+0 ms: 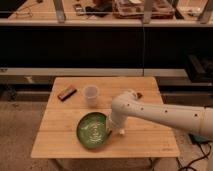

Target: Drag the ceramic bowl in a circle

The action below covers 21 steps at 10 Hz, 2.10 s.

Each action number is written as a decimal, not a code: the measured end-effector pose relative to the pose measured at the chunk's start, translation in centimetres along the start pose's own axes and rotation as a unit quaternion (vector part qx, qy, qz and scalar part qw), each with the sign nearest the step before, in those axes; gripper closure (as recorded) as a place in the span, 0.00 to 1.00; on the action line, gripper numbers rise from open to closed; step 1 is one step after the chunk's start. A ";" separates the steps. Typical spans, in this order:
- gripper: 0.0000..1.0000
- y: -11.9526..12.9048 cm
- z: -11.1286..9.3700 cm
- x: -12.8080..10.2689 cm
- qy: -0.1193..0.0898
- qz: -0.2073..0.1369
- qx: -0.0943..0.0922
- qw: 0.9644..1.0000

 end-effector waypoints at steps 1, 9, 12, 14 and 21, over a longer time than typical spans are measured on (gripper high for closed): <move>1.00 -0.1 -0.3 -1.2 0.001 -0.012 -0.003 1.000; 1.00 -9.9 -0.5 -6.7 -0.013 -0.184 -0.010 0.983; 1.00 -15.7 -0.2 -3.8 -0.008 -0.216 0.004 0.976; 1.00 -18.2 -0.3 -2.1 -0.008 -0.221 0.015 0.975; 1.00 -13.7 0.8 5.3 -0.018 -0.082 0.050 0.995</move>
